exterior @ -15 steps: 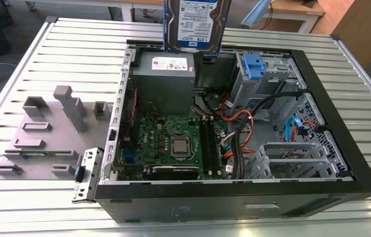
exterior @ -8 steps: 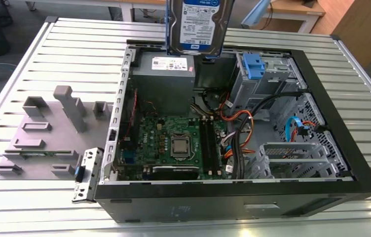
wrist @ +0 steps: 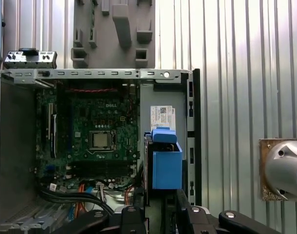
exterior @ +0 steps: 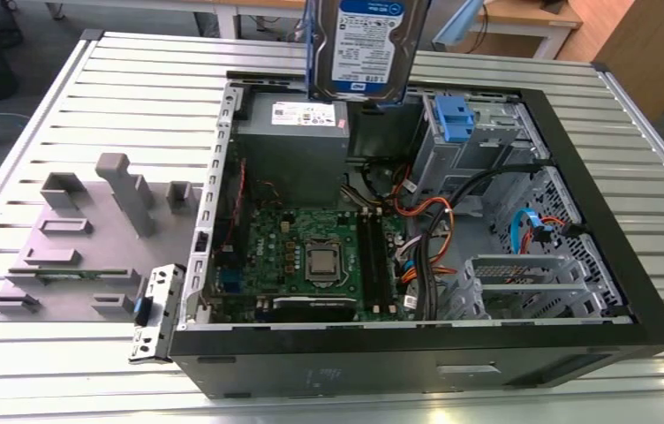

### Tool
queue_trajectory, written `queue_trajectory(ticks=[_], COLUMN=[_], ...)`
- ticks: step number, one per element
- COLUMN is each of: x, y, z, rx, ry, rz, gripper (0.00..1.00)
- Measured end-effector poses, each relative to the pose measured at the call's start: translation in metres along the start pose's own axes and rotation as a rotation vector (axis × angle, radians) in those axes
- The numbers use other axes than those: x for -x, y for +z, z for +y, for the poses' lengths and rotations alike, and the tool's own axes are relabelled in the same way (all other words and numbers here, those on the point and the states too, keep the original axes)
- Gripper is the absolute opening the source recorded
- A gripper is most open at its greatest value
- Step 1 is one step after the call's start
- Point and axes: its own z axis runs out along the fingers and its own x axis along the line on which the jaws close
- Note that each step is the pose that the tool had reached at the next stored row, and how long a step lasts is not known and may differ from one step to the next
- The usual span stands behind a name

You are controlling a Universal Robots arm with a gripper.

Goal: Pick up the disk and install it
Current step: 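Pick up the disk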

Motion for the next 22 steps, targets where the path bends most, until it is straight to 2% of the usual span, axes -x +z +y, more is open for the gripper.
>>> queue_trajectory(ticks=[9, 15, 22], x=[0.0008, 0.0012, 0.0012], y=[0.0085, 0.0115, 0.0117], z=[-0.0135, -0.0248, -0.0257], rx=[0.0, 0.0, 0.0001], ry=[0.0, 0.0, 0.0], rz=[0.0, -0.0001, 0.0001], gripper=[0.35, 0.35, 0.35])
